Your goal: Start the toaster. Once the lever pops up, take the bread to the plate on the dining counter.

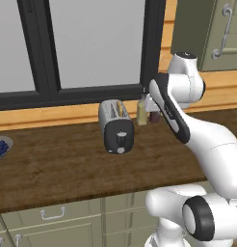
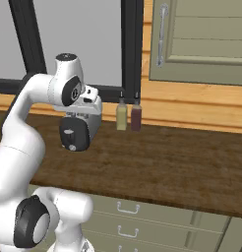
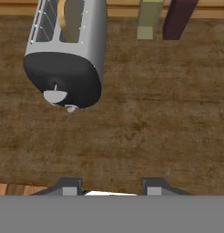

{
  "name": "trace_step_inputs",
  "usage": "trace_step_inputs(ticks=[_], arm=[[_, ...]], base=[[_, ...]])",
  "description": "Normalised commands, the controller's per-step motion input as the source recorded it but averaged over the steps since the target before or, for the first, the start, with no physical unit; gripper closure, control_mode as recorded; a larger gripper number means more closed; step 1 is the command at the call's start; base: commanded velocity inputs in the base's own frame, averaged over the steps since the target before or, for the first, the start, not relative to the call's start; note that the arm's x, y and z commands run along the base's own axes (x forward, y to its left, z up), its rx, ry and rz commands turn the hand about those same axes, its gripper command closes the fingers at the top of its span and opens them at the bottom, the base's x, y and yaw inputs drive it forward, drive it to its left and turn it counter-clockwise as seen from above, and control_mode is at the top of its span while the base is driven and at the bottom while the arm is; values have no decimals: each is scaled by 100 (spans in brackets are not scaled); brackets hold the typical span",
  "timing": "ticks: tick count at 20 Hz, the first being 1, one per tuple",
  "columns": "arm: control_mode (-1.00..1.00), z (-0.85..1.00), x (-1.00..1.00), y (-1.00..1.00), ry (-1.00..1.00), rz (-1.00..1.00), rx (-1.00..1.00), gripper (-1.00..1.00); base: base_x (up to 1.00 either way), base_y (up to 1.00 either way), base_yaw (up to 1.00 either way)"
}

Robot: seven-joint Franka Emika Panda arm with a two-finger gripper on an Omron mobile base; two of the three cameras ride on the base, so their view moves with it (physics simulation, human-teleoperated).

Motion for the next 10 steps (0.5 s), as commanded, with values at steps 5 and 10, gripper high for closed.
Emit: trace_step_inputs(ticks=[5,10], arm=[[-100,-7,-43,11,-3,2,-1,-100],[-100,-29,-63,54,-11,5,-5,-100]], base=[[0,0,0],[0,0,0]])
